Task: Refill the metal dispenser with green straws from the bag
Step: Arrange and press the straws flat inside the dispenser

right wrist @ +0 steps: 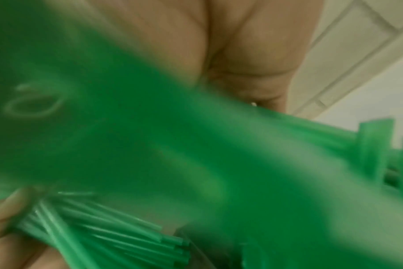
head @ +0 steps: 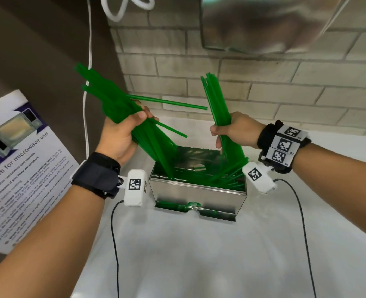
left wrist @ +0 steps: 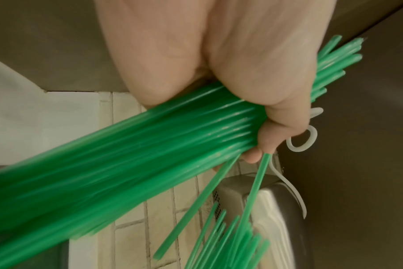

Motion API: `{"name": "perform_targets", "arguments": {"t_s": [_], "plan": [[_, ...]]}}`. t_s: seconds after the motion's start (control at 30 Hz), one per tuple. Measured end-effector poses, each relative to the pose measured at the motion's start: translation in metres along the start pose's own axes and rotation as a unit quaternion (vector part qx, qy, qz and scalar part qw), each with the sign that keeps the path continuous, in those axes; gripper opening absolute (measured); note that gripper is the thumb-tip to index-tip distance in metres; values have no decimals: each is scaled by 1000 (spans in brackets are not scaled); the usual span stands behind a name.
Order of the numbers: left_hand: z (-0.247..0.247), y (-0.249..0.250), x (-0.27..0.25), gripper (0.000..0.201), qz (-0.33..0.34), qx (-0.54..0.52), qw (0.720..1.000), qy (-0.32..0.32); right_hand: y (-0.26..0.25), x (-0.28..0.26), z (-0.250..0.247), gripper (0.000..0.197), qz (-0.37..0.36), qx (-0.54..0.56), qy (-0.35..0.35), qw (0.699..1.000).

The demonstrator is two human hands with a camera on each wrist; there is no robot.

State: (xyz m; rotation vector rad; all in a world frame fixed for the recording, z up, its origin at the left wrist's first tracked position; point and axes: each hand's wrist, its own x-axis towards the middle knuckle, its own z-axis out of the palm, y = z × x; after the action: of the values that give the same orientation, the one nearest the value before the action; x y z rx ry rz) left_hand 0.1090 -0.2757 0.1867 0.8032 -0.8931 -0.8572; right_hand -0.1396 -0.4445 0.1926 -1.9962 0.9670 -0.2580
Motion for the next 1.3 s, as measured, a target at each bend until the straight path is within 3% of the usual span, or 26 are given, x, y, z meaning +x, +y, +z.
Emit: {"name": "perform_targets", "arguments": {"t_s": [0.07, 0.17, 0.23, 0.3, 0.33, 0.43, 0.6, 0.67, 0.77, 0.87, 1.07, 1.3], "plan": [[1, 0, -1, 13, -2, 3, 1000, 0, -6, 0, 0, 24, -48, 27, 12, 998], [-5, -2, -2, 12, -5, 6, 1000, 7, -17, -2, 4, 19, -133, 177, 23, 975], [-10, -5, -5, 12, -9, 5, 1000, 11, -21, 1, 9, 11, -140, 215, 6, 967], [-14, -7, -7, 14, -16, -3, 1000, 8, -20, 4, 16, 9, -94, 149, -11, 984], [-15, -8, -9, 17, -20, -8, 1000, 8, -18, 5, 19, 10, -73, 58, -20, 995], [-18, -9, -12, 26, -27, -22, 999, 8, -14, 5, 31, 14, -37, -184, -54, 981], [-19, -11, -17, 13, -27, -22, 999, 11, -19, 5, 32, 20, 3, -242, -92, 966], [-18, -12, -19, 16, -26, -21, 999, 7, -21, 3, 30, 16, -3, -196, -90, 976], [-16, -15, -22, 28, -30, -15, 999, 0, -22, 5, 29, 6, -5, 7, -68, 998], [-10, -19, -25, 30, -34, 11, 999, -24, -30, 5, 23, 5, -44, 156, -20, 987], [19, -24, -20, 21, -50, 120, 990, -60, -68, -10, 10, 7, -221, 163, 79, 958], [30, -31, -12, 19, -67, 178, 981, -35, -97, -31, -5, 13, -345, 183, 151, 908]]}}
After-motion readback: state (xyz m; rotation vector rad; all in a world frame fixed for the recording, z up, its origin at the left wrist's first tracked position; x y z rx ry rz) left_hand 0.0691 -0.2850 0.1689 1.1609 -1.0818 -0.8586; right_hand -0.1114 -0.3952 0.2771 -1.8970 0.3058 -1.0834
